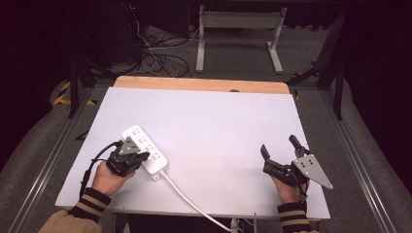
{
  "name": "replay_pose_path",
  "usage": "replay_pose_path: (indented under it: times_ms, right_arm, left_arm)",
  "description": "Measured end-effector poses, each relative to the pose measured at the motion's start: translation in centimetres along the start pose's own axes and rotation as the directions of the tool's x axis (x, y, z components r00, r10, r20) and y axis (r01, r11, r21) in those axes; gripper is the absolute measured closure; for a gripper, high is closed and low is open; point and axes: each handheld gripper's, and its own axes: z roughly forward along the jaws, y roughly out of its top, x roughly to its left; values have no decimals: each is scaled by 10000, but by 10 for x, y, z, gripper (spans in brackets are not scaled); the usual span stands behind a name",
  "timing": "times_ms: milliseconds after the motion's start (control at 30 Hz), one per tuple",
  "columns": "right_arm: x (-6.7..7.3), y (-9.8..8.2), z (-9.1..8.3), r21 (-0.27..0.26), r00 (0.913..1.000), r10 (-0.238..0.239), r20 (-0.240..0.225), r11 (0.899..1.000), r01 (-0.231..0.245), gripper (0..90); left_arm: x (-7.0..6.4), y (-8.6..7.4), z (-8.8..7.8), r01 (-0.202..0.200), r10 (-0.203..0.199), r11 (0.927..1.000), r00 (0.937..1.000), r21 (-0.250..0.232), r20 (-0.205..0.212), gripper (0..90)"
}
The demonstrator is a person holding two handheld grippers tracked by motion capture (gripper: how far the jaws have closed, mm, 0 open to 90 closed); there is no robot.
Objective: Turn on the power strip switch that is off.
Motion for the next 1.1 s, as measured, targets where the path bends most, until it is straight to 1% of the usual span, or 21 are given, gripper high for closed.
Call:
replay_pose_path:
  times_ms: [100, 133, 167, 200, 233, 300, 333, 400, 433, 467, 500, 533, 567, 700, 767, 800, 833, 867, 967, 1033, 1100]
  right_arm:
    - [-1, 0, -1, -18, 10000, -22, 45, 10000, 22, 38]
    - [-1, 0, -1, -28, 10000, -7, 37, 10000, 7, 38]
    - [0, 0, 0, -28, 10000, 3, 30, 10000, -3, 38]
    - [-1, 0, 0, -20, 10000, -16, 54, 10000, 16, 38]
    - [0, 0, 0, -27, 10000, -18, 45, 10000, 18, 38]
    - [0, 0, 0, -33, 10000, -27, -5, 10000, 27, 39]
    - [1, 0, 0, -46, 10000, -60, -11, 10000, 60, 39]
    - [1, 0, 0, -37, 10000, -30, 0, 10000, 30, 39]
    - [1, 0, 0, -20, 10000, -34, 20, 10000, 35, 39]
    - [0, 0, 0, -12, 10000, -30, 30, 10000, 30, 39]
    - [0, 0, 0, -9, 10000, -19, 16, 10000, 19, 39]
    - [1, 0, 0, -15, 10000, -32, 26, 10000, 32, 39]
    - [1, 0, 0, -21, 10000, -74, 30, 10000, 74, 39]
    - [1, 0, 0, -65, 10000, -48, 23, 10000, 48, 39]
    - [1, 1, -1, -108, 10000, 12, 42, 9999, -12, 39]
    - [1, 1, -1, -129, 10000, 20, 59, 9999, -19, 40]
    - [1, 1, -1, -129, 10000, 20, 59, 9999, -19, 40]
    - [1, 1, -1, -141, 10000, -6, 65, 9999, 6, 39]
    - [1, 1, -1, -135, 10000, -6, 44, 9999, 7, 40]
    - [1, 1, -1, -109, 10000, 4, 80, 9999, -3, 40]
    - [1, 1, 0, -97, 10000, 0, 82, 10000, 1, 40]
  left_arm:
    - [9, -3, -15, 534, -581, 9890, 9978, -1383, -304, 900]
    - [9, -3, -15, 534, -581, 9890, 9978, -1383, -304, 900]
    - [12, -7, -24, 758, -929, 9712, 9935, -2257, -661, 900]
    - [14, -8, -28, 868, -1123, 9614, 9901, -2611, -842, 900]
    - [15, -10, -33, 822, -1163, 9544, 9878, -2868, -1038, 900]
    - [15, -11, -45, 632, -1176, 9326, 9840, -3552, -1339, 900]
    - [15, -11, -52, 549, -1224, 9165, 9815, -3962, -1471, 900]
    - [16, -13, -68, 487, -1519, 8744, 9724, -4828, -1770, 900]
    - [16, -13, -68, 487, -1519, 8744, 9724, -4828, -1770, 900]
    - [16, -15, -76, 436, -1693, 8518, 9660, -5220, -1955, 900]
    - [15, -22, -88, 212, -2091, 7980, 9471, -6023, -2436, 900]
    - [15, -22, -88, 212, -2091, 7980, 9471, -6023, -2436, 900]
    - [14, -27, -93, 178, -2371, 7738, 9351, -6332, -2634, 900]
    - [12, -46, -110, -295, -3043, 7151, 8864, -6984, -3490, 900]
    - [12, -55, -116, -450, -3273, 7013, 8663, -7115, -3775, 900]
    - [12, -58, -117, -435, -3363, 6974, 8616, -7153, -3802, 900]
    - [12, -60, -119, -474, -3419, 6986, 8544, -7140, -3912, 900]
    - [13, -62, -119, -454, -3540, 6929, 8480, -7196, -3945, 900]
    - [15, -64, -119, -383, -3765, 6839, 8369, -7286, -3973, 900]
    - [15, -64, -117, -483, -3714, 6887, 8334, -7234, -4092, 900]
    - [14, -63, -116, -523, -3655, 6920, 8347, -7200, -4119, 900]
